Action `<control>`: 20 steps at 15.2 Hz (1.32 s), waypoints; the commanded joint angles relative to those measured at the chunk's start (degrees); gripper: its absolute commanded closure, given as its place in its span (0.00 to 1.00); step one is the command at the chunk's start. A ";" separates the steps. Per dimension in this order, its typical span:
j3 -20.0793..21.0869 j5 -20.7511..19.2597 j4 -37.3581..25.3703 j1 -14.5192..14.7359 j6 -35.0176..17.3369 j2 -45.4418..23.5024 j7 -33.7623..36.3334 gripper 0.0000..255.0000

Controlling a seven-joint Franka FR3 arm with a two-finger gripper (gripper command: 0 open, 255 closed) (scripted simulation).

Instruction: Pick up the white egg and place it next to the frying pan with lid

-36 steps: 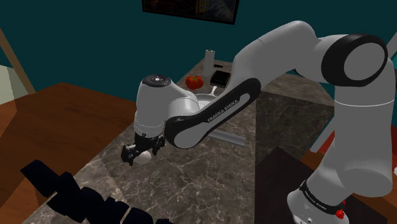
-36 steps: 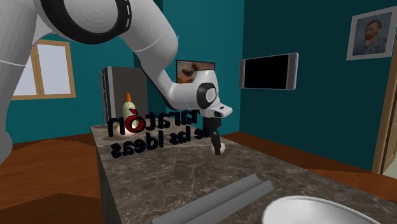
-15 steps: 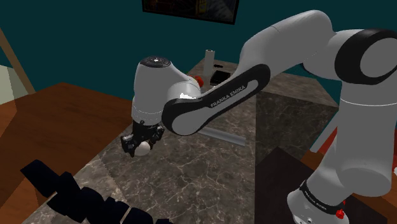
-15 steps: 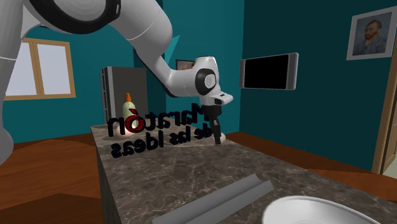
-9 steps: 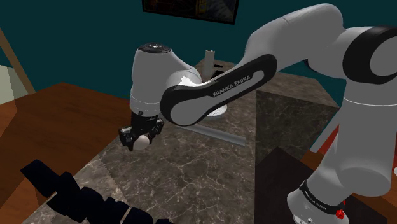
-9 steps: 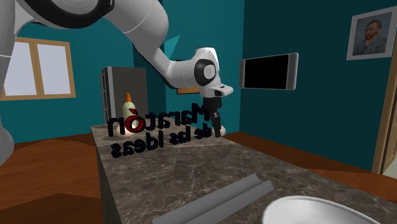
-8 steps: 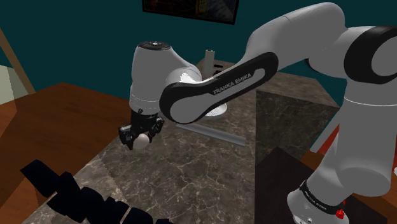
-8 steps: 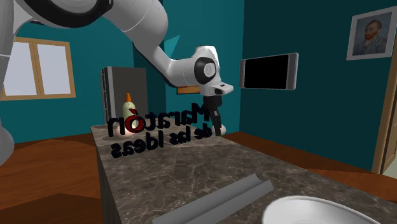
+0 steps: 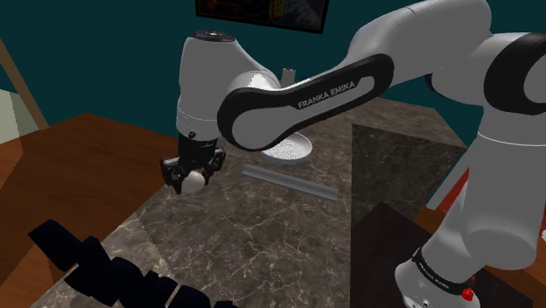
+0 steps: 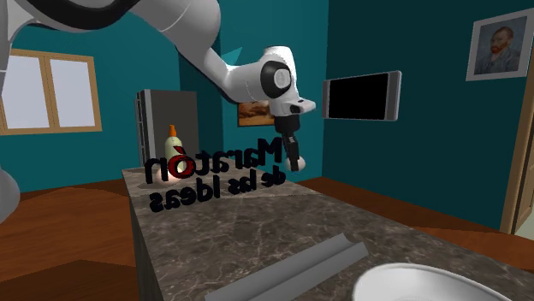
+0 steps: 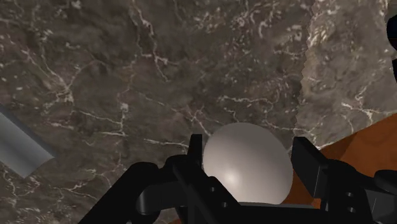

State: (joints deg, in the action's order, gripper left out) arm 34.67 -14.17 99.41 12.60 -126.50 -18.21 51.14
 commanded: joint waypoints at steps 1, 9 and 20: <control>-0.39 0.65 -0.48 -1.49 0.28 -0.06 -2.27 1.00; -2.74 2.18 -5.03 -7.62 1.65 -3.09 -12.32 1.00; -6.14 1.93 -20.18 -13.08 7.52 -12.91 -24.24 1.00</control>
State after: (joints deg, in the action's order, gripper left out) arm 28.87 -12.07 81.55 -0.27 -119.98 -29.76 27.94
